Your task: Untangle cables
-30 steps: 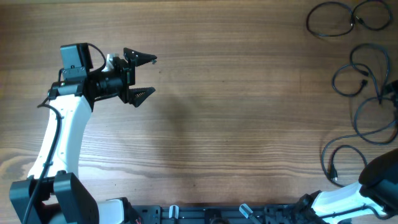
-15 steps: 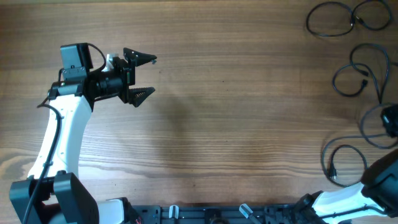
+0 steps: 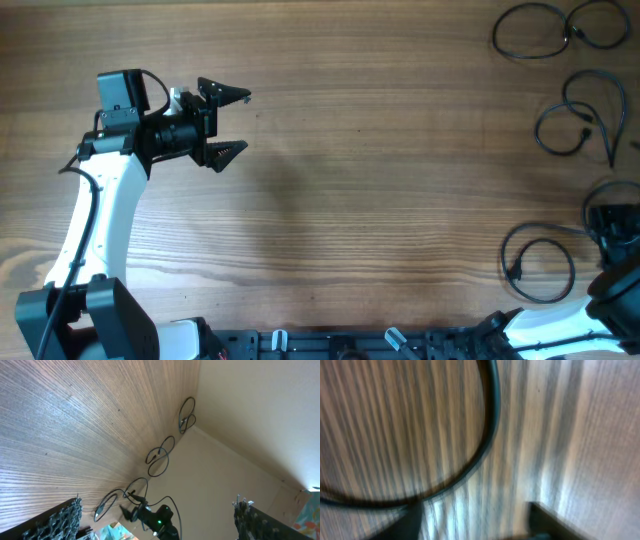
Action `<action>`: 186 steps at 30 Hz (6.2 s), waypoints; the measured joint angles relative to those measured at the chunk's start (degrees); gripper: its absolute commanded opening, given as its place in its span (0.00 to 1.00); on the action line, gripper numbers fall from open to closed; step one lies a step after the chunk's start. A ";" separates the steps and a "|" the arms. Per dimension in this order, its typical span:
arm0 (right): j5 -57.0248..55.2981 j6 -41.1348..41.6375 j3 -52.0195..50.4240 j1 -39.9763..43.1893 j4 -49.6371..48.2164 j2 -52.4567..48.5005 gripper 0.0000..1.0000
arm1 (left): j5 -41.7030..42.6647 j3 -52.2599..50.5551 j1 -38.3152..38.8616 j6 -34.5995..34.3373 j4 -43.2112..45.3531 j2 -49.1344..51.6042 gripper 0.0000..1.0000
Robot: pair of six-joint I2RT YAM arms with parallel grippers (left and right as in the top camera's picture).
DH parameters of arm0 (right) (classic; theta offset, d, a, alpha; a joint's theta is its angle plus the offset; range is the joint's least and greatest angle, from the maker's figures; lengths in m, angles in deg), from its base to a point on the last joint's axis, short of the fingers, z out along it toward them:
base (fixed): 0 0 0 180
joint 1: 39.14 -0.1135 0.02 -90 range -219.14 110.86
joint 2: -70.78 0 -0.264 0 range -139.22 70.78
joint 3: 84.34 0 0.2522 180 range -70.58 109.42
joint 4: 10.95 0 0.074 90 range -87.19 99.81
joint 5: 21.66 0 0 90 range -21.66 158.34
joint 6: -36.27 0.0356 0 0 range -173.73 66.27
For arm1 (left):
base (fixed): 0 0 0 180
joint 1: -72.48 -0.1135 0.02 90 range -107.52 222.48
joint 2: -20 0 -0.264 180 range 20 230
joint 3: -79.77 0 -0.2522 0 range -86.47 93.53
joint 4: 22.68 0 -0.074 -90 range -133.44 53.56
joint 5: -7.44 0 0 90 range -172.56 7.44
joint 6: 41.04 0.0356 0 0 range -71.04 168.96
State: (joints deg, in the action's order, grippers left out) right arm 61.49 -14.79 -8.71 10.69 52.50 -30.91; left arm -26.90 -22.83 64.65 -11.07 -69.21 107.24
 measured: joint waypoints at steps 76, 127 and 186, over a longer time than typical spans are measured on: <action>-8.04 0.02 18.12 -10.51 13.64 2.05 0.05 | -2.51 0.00 0.00 0.00 -0.74 0.00 1.00; -11.89 -2.38 8.09 -5.42 4.02 0.11 0.05 | -4.22 0.00 0.00 0.00 -0.87 0.00 1.00; -11.32 2.38 -9.57 -4.74 -20.17 0.76 0.05 | -5.73 0.00 0.00 0.00 -0.87 0.00 1.00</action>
State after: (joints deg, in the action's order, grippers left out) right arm 50.16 -12.41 -18.28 5.94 32.32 -30.14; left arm -32.62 -22.83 64.65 -11.07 -70.09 107.24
